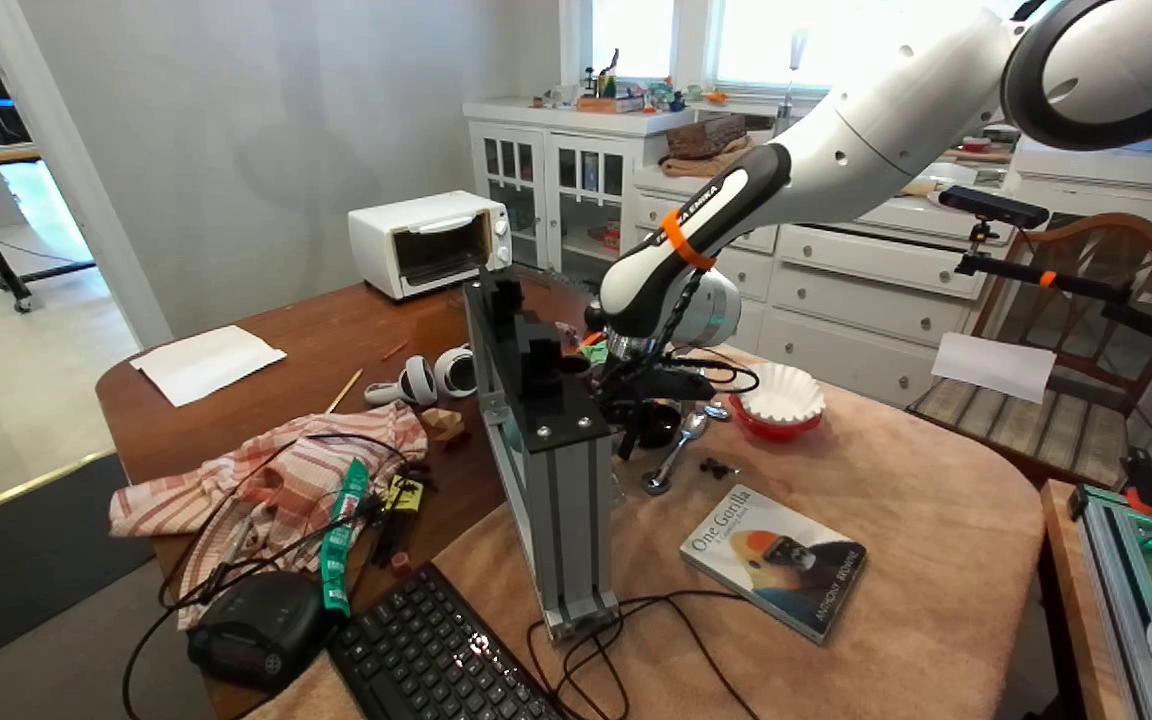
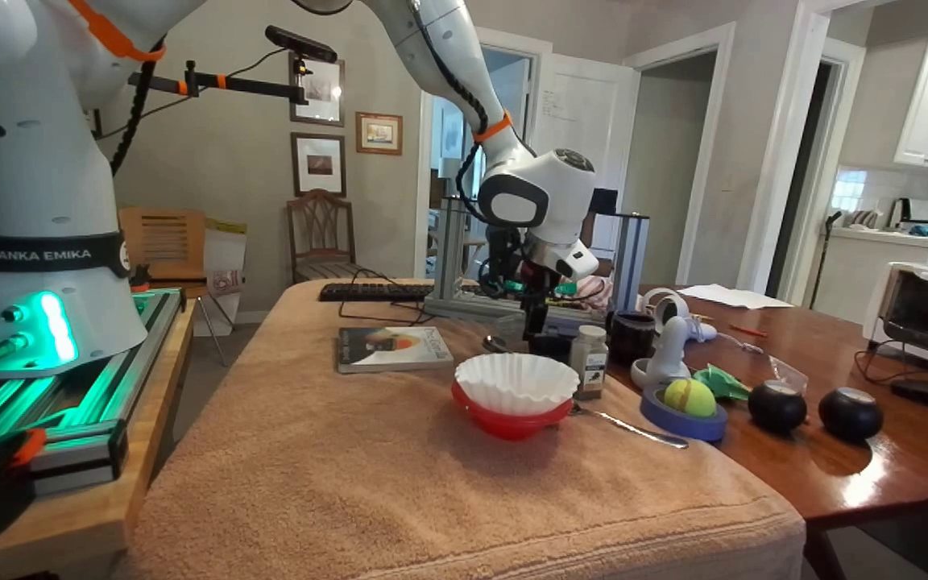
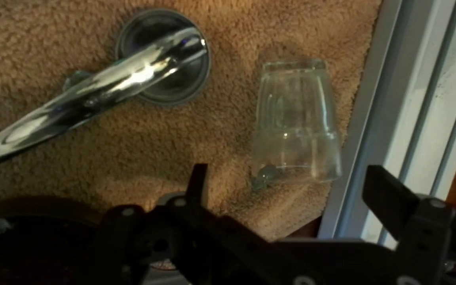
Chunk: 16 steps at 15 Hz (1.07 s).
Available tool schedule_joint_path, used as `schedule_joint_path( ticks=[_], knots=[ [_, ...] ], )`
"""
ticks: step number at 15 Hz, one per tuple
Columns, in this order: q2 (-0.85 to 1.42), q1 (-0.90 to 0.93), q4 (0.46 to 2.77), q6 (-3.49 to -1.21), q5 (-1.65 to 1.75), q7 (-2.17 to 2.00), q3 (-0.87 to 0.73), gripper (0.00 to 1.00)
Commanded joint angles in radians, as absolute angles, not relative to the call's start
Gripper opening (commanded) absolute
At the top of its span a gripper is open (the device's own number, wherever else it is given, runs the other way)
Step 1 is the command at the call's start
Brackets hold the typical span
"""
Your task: Move the glass cup to the right
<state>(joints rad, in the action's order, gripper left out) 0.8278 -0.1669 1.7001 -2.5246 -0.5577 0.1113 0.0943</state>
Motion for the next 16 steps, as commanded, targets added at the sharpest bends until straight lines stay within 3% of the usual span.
schedule_joint_path(
  ticks=[1, 3, 7, 11, 16],
  knots=[
    [0.852, -0.164, 1.671, -2.509, -0.521, 0.053, 0.101, 1.00],
    [0.852, -0.163, 1.670, -2.502, -0.517, 0.044, 0.104, 0.99],
    [0.853, -0.166, 1.667, -2.495, -0.513, 0.030, 0.110, 0.60],
    [0.854, -0.167, 1.667, -2.499, -0.512, 0.026, 0.115, 0.32],
    [0.764, -0.193, 1.750, -2.471, -0.485, 0.063, 0.104, 0.32]
  ],
)
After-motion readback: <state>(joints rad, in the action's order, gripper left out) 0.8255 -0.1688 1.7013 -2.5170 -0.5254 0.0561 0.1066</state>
